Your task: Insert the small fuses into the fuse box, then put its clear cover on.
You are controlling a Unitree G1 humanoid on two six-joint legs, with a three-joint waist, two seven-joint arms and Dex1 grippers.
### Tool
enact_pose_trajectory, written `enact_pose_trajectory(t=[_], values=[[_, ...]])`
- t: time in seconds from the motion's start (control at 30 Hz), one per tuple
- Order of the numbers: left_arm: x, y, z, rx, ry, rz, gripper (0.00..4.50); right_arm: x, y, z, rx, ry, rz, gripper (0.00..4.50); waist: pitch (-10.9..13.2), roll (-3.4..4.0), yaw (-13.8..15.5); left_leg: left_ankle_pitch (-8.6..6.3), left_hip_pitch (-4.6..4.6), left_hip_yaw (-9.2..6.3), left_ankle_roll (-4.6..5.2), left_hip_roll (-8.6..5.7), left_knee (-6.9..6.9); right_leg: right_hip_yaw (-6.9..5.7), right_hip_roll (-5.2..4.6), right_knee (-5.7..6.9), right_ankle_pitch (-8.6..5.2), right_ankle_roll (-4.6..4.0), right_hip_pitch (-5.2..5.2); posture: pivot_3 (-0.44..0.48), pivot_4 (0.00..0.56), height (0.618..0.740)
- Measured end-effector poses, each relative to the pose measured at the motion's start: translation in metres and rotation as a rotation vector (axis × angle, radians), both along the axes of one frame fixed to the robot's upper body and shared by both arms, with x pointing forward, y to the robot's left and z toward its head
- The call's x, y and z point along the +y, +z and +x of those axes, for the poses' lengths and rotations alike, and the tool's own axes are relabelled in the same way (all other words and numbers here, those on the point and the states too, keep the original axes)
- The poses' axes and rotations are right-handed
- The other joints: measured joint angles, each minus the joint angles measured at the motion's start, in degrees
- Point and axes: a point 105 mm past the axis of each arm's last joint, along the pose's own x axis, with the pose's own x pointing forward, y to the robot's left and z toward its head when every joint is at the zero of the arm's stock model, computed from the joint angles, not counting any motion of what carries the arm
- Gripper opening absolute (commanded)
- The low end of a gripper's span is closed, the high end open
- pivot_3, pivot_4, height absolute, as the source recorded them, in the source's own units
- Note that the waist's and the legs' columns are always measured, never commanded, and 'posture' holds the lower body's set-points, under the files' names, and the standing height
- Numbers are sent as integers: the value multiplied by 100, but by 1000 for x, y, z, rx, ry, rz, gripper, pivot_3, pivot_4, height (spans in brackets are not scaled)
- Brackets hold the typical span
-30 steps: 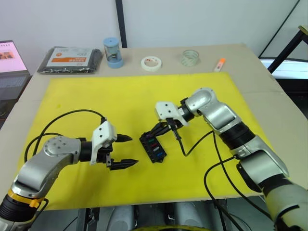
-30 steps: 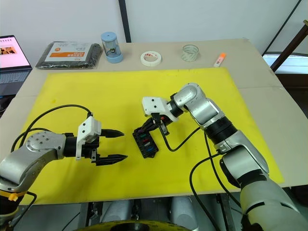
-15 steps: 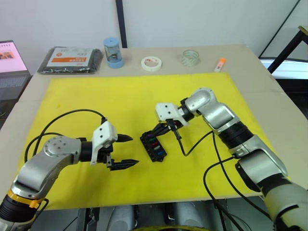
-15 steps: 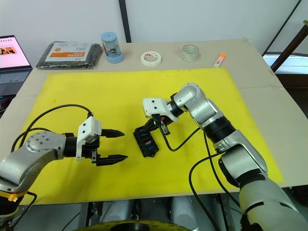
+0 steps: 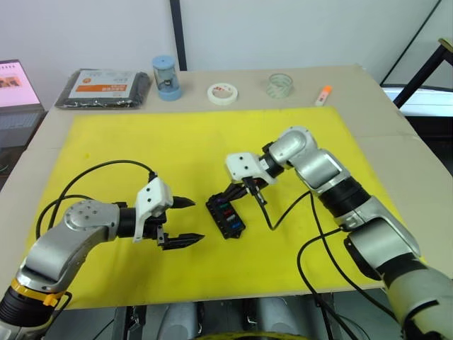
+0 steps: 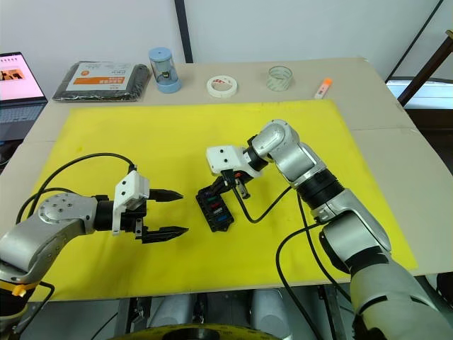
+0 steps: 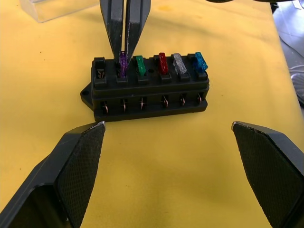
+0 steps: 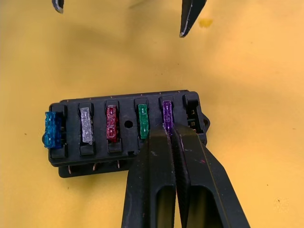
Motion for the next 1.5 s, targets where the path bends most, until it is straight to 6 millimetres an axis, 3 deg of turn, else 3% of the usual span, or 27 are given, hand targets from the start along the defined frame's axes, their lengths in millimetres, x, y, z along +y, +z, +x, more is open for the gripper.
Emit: enact_pose_trajectory(t=[0.27,1.5], values=[[-1,1,2,-11,3,3,4470,4,11,-5,-2,29,-24,0,0,0,-1,0,0,0,0,-1,0,-1,1,0,0,0,0,0,150,740],[-2,-2,2,-14,17,7,4470,7,3,5,-86,63,-99,0,0,-1,-6,1,4,0,-1,-1,1,-1,3,2,0,0,3,0,150,740]])
